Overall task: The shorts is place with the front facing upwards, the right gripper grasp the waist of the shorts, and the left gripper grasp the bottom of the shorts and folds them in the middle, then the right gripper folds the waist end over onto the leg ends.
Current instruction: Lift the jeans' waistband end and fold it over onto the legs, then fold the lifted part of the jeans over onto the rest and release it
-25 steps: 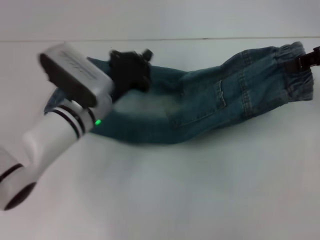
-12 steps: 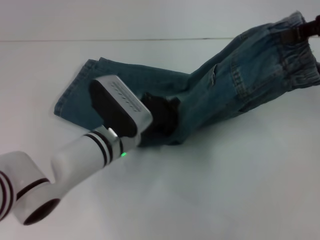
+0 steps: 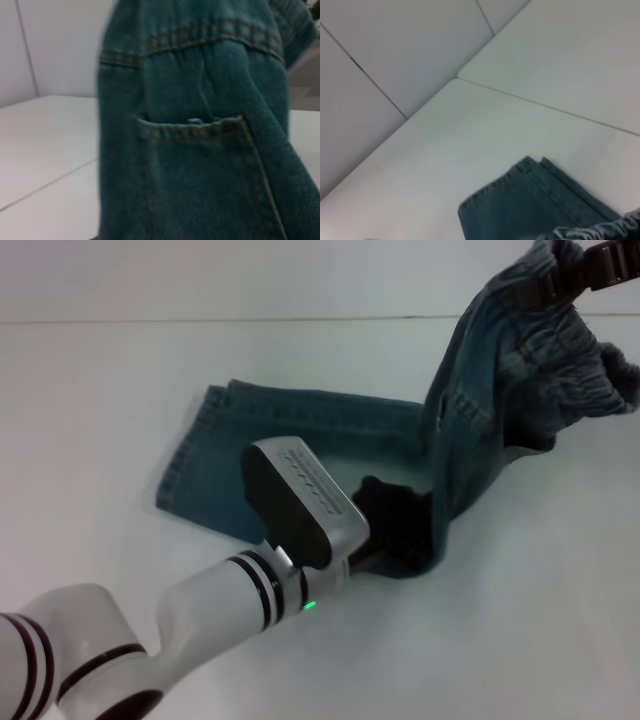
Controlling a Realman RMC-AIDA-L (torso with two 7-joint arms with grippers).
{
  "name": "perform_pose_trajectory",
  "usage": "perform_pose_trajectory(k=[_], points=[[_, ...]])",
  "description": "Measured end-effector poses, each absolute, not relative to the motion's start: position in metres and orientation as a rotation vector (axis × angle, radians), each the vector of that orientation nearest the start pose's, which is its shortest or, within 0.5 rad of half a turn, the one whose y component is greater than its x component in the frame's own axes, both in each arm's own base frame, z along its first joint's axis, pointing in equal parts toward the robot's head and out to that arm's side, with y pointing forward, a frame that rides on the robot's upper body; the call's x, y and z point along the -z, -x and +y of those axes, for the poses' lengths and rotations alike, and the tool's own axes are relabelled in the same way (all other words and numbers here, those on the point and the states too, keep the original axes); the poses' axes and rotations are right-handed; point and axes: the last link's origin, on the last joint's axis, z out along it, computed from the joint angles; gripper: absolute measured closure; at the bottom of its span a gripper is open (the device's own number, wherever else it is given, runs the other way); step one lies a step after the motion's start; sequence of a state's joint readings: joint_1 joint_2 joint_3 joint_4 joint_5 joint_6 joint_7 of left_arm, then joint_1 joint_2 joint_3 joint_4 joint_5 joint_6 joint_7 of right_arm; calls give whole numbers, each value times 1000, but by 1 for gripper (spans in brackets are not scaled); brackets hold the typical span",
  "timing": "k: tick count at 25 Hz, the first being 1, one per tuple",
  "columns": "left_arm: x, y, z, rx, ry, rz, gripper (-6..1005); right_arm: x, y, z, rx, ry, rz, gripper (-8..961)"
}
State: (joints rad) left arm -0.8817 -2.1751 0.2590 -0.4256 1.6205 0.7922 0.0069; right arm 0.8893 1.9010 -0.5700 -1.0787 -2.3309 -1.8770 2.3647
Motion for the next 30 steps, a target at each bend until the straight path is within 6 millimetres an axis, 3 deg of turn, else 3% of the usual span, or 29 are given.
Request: perform_pose_trajectory(k=[9,14,25,30], points=[[205,161,290,604,2574,-268,998,-125,-135,406,-307,2729,1095,865],[204,164,289,616,2546,-312,999,-120,-138,406,-288,2737,1095,864],[166,209,289,754,2256,-436,998,-107,-150,409,-285,2745,1133,833],[138,230,284,841,2074,-474,998,-85,-148,416,-256,2778,1125,814]])
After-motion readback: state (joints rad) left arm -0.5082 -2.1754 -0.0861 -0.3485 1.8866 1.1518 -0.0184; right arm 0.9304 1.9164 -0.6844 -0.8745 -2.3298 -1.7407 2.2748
